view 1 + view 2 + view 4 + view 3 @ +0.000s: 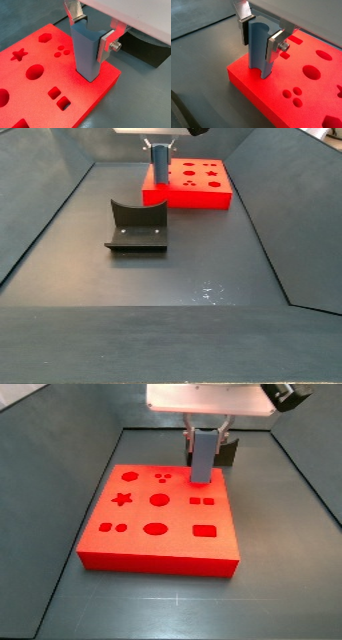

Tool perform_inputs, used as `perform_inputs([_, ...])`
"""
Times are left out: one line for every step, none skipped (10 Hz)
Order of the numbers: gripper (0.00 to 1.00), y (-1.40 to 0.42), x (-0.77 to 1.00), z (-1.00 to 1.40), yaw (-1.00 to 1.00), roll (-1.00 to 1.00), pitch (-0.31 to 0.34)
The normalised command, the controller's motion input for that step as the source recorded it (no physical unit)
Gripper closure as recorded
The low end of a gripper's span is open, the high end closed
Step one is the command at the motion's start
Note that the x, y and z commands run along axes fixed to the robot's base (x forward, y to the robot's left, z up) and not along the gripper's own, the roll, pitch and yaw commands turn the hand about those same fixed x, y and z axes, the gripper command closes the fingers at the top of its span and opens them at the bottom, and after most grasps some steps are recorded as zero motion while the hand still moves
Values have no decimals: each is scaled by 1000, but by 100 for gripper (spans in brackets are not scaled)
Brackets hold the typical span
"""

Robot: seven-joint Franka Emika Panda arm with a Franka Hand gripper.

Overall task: Pick up the arch object. Move up. Place the arch object on the fixture. Regrasp the arch object. Move to above the board. Insert the arch object.
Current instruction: Insert the arch object.

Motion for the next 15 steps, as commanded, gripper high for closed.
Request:
perform_inputs([100, -34, -360, -429, 129, 470, -114])
perform_inputs([100, -91, -363, -203, 197, 500, -70])
perform_inputs([100, -151, -203, -277, 151, 500, -100])
perform_inputs([100, 446, 246, -117, 0, -56, -24])
perform_inputs([100, 649, 446, 14, 0, -313, 0])
perform_inputs([100, 334, 260, 126, -71, -211, 21])
perform_inputs([100, 6, 20, 0, -37, 0, 0])
perform_inputs([100, 0, 0, -574, 0, 153, -214])
perform_inputs([100, -6, 0, -717, 0, 161, -199])
perform_inputs([100, 0, 40, -694, 0, 200, -166])
perform_inputs([100, 46, 169, -697, 0, 154, -137])
perform_inputs([100, 263, 274, -494, 0, 0, -84])
perform_inputs([100, 131, 211, -323, 0, -13, -74])
perform_inputs([100, 0, 14, -23, -80, 0, -16])
perform_inputs([100, 0, 0, 0, 0, 14, 0])
